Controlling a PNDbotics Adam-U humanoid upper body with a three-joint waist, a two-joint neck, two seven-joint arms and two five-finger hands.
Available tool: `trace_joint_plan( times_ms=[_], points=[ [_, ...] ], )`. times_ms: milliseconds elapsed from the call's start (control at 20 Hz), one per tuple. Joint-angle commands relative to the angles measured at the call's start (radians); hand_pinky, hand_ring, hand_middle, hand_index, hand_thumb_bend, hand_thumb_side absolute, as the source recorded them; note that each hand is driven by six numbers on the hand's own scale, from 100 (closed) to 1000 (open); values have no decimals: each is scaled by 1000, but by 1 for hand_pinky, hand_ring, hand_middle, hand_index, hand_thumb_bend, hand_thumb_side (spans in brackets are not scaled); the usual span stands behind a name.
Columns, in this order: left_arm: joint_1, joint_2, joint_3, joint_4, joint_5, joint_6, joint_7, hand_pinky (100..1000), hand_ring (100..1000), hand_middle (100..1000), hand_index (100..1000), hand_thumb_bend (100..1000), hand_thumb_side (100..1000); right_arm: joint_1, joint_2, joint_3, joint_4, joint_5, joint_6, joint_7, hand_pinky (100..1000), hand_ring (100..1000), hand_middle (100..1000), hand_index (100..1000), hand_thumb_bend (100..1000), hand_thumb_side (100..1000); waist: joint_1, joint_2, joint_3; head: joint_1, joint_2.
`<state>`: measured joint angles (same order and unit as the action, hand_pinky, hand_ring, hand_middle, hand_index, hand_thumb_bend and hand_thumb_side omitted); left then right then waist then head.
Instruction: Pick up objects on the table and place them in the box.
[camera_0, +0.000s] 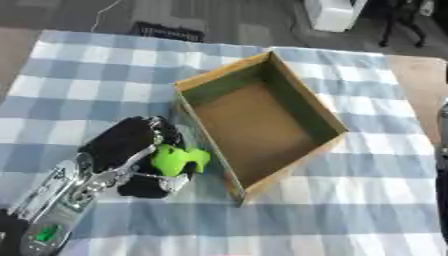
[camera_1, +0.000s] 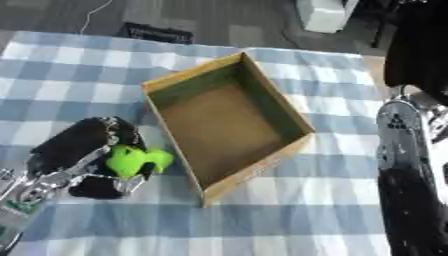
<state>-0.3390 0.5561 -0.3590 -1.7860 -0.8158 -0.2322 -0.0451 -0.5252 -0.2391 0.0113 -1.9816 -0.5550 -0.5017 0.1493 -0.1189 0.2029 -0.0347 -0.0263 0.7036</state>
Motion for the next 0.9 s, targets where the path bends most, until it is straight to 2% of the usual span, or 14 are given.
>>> trace_joint_plan(
  times_ms=[50, 300, 600, 750, 900],
  points=[
    [-13, 15, 4, -24, -25, -5, 35, 100, 100, 100, 100, 100, 642, -17, -7, -4, -18, 1, -1, -1, 551, 520, 501, 614, 100, 744, 5, -11, 0, 0, -2],
    [-17, 17, 10, -54, -39, 19, 34, 100, 100, 100, 100, 100, 650, -16, -7, -4, -18, 2, -1, -1, 551, 519, 501, 614, 100, 743, 5, -12, 1, -1, -2],
    [-55, 39, 30, -181, -6, 71, 28, 100, 100, 100, 100, 100, 650, -13, -10, -4, -18, 2, -2, -2, 551, 519, 501, 614, 100, 743, 7, -15, 4, 1, -2],
    [-108, 43, 37, -210, 18, 90, 21, 100, 100, 100, 100, 100, 652, -12, -10, -3, -18, 2, -2, -2, 551, 519, 501, 614, 100, 743, 8, -18, 4, 5, -27],
    [-164, 43, 40, -195, 43, 110, 12, 100, 100, 100, 100, 100, 652, -13, -7, -5, -18, 1, -2, -4, 551, 519, 501, 613, 100, 742, 9, -19, 2, 7, -56]
  ],
)
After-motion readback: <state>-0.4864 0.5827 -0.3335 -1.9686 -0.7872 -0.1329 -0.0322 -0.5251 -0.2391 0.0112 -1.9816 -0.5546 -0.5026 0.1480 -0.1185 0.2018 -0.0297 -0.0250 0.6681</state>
